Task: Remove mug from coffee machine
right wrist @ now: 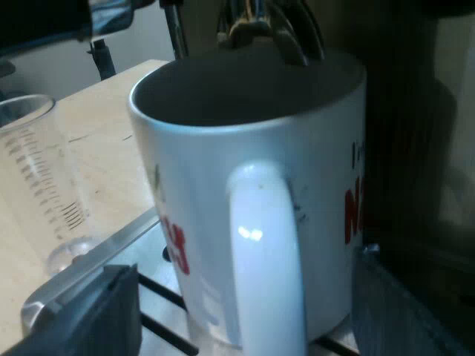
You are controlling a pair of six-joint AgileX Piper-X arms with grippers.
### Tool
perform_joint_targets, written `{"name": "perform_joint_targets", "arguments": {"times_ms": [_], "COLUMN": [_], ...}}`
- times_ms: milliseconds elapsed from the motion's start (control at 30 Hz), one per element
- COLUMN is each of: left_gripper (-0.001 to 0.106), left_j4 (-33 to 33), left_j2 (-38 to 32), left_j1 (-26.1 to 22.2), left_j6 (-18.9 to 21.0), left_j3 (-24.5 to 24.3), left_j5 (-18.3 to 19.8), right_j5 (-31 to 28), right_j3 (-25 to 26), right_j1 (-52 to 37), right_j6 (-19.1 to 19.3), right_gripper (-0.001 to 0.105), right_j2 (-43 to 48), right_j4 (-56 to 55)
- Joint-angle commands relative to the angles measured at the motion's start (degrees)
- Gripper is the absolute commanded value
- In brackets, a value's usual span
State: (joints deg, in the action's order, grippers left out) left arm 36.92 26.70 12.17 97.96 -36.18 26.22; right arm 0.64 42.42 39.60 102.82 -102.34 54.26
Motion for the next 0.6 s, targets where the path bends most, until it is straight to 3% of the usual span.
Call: {"name": "perform_joint_targets", "arguments": {"times_ms": [33,367,467,533,600], "left_gripper": [0.087,0.087,0.087,0.087,0.087], "left_j4": [-1.07,-1.07,-1.07,-1.07,-1.07], "left_j2": [0.04,0.04,0.04,0.04,0.04], "left_j1": [0.31,0.31,0.31,0.31,0.31], "left_j6": [-0.09,-0.09,-0.09,-0.09,-0.09], "left_j3": [-0.37,-0.37,-0.37,-0.37,-0.37], "left_j5": [0.64,0.64,0.64,0.64,0.64], "right_j5": [0.47,0.47,0.47,0.47,0.47], "right_j3": [1.39,3.13,3.13,3.13,3.13], "right_j1": [0.03,0.03,-0.09,-0.09,-0.09], "right_j6": [0.23,0.23,0.23,0.23,0.23], "right_gripper": [0.062,0.061,0.049,0.032,0.021], "right_j2": [-1.11,-2.84,-2.84,-2.84,-2.84], "right_j4": [0.79,0.11,-0.03,-0.03,-0.03]}}
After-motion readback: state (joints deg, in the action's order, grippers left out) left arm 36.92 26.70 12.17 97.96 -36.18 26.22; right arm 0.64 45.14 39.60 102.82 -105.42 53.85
